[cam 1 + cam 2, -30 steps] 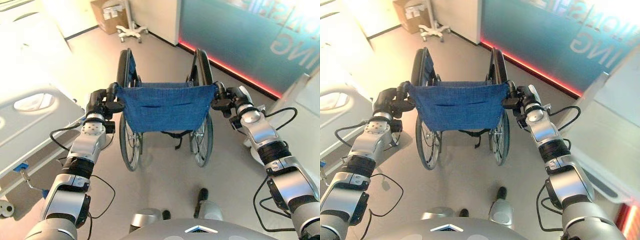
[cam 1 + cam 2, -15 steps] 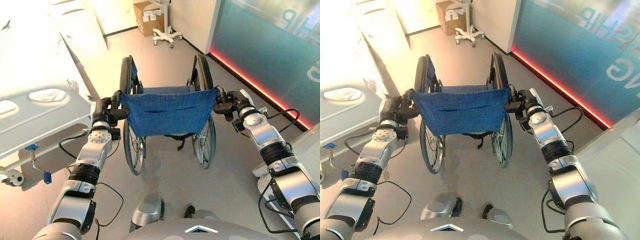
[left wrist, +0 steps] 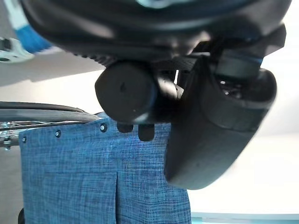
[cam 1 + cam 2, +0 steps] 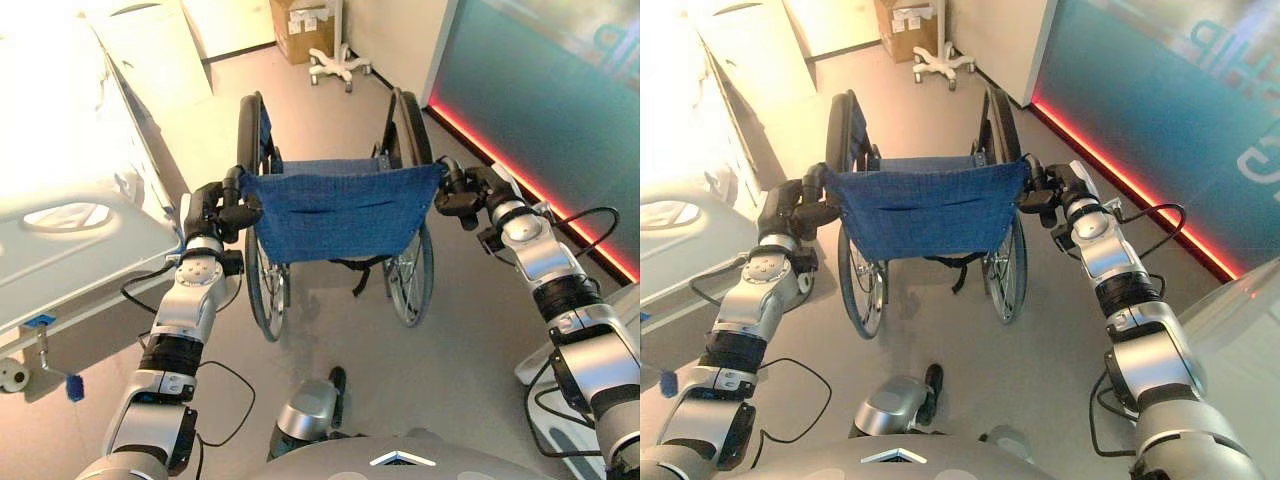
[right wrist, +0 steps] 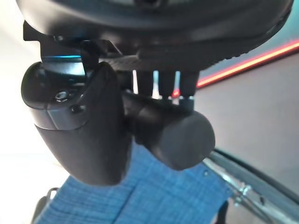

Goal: Push the wheelchair next to the bed

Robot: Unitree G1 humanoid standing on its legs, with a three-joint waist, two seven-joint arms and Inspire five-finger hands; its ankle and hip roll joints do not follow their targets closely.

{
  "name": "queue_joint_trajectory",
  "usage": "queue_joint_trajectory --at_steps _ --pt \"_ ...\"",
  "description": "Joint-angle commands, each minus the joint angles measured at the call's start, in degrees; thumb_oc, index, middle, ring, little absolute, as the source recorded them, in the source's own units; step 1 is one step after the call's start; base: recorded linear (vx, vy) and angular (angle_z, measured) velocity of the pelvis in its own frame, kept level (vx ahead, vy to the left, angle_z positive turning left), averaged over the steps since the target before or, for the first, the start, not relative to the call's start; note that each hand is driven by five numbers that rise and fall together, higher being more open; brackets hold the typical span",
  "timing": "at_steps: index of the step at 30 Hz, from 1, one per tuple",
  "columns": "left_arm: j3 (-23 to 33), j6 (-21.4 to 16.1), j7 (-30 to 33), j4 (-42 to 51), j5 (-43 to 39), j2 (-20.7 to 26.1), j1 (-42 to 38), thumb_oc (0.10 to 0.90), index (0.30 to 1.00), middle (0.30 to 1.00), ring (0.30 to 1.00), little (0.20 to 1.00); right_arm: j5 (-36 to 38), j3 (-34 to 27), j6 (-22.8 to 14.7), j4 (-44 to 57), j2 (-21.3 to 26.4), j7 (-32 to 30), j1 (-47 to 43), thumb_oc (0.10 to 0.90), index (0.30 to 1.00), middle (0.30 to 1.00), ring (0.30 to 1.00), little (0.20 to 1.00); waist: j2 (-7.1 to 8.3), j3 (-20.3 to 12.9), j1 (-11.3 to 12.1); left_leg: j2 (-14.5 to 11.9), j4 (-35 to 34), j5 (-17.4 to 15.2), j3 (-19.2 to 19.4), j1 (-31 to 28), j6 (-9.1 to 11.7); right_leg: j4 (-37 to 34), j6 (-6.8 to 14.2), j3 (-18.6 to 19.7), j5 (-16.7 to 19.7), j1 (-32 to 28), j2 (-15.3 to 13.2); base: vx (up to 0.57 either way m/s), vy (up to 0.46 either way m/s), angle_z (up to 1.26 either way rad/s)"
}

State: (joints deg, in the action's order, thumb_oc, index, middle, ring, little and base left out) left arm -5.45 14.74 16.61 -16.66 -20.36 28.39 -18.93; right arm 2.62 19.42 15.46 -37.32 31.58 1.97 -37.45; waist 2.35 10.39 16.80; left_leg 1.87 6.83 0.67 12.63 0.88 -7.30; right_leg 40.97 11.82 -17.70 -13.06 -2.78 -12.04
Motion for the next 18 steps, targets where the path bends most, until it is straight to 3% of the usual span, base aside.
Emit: queue_joint_trajectory --at_steps 1,4,6,8,9,13,16,18 --pt "-6.86 -6.80 -5.58 -2.42 4.68 2.78 1.88 0.400 0.300 0.300 0.300 0.300 -8.28 6.33 -3.75 2.48 4.29 2.12 1.19 0.400 0.300 0.300 0.300 0.300 -0.82 -0.23 -2.53 1.59 -0.65 -0.74 -2.79 3.07 3.60 -15.02 -3.42 -3.97 15.68 0.75 -0.27 0.32 -0.247 0.00" --pt "-8.28 -7.18 -5.92 -4.04 4.68 2.76 -0.30 0.400 0.300 0.300 0.300 0.300 -7.47 6.57 -4.40 0.78 4.18 0.96 0.50 0.400 0.300 0.300 0.300 0.300 -1.39 1.02 -4.11 1.52 -0.64 -2.41 -5.36 0.23 3.87 -20.99 -3.85 -2.79 18.25 4.55 -1.73 0.31 -0.237 0.48" --pt "-10.01 -6.33 -6.15 -4.45 3.11 2.95 -2.95 0.400 0.300 0.300 0.300 0.300 -6.88 6.74 -4.82 -0.26 4.71 -0.06 -0.23 0.400 0.300 0.300 0.300 0.300 -0.73 1.76 -6.48 2.60 -0.28 -5.16 -10.16 -1.62 4.09 -34.42 -2.57 2.49 22.49 9.01 -2.61 0.46 -0.323 0.71" --pt "-10.49 -5.72 -5.39 -4.32 2.01 2.23 -3.84 0.400 0.300 0.300 0.300 0.300 -7.43 6.64 -4.55 0.76 5.21 -0.21 -0.52 0.400 0.300 0.300 0.300 0.300 -0.75 2.04 -7.69 2.75 0.94 -7.50 -12.59 -2.51 4.07 -40.72 -2.06 4.68 23.02 10.09 -3.10 0.48 -0.288 0.95" --pt "-10.52 -5.68 -5.20 -4.33 1.86 2.07 -3.91 0.400 0.300 0.300 0.300 0.300 -7.54 6.62 -4.49 0.92 5.26 -0.18 -0.57 0.400 0.300 0.300 0.300 0.300 -0.76 2.07 -7.82 2.76 1.24 -7.88 -12.88 -2.58 4.07 -41.24 -1.99 4.88 23.09 10.02 -3.11 0.55 -0.379 1.02" --pt "-9.18 -5.09 -5.04 -3.69 2.46 0.46 -3.21 0.400 0.300 0.300 0.300 0.300 -7.32 5.76 -1.84 4.86 6.51 1.08 -0.46 0.400 0.300 0.300 0.300 0.300 1.71 2.00 -8.56 3.90 8.23 -12.50 -15.85 -1.04 4.18 -37.91 -1.43 8.85 22.77 9.32 -2.60 0.38 -0.387 0.74" --pt "-7.71 -3.70 -5.29 -2.86 2.36 0.19 -1.22 0.400 0.300 0.300 0.300 0.300 -6.14 5.50 -0.91 6.91 6.97 3.10 0.20 0.400 0.300 0.300 0.300 0.300 2.70 1.14 -8.93 1.09 12.15 -14.35 -15.20 -0.87 4.76 -29.63 -1.72 7.37 18.33 10.55 -0.66 0.40 -0.428 0.63" --pt "-6.99 -3.56 -4.55 -2.40 1.91 0.40 0.20 0.400 0.300 0.300 0.300 0.300 -5.59 5.51 -1.56 7.62 8.29 4.69 0.58 0.400 0.300 0.300 0.300 0.300 2.95 0.77 -9.77 -3.09 14.04 -14.25 -13.61 -2.87 6.25 -27.51 -3.61 5.60 14.98 10.29 0.19 0.41 -0.362 0.39"
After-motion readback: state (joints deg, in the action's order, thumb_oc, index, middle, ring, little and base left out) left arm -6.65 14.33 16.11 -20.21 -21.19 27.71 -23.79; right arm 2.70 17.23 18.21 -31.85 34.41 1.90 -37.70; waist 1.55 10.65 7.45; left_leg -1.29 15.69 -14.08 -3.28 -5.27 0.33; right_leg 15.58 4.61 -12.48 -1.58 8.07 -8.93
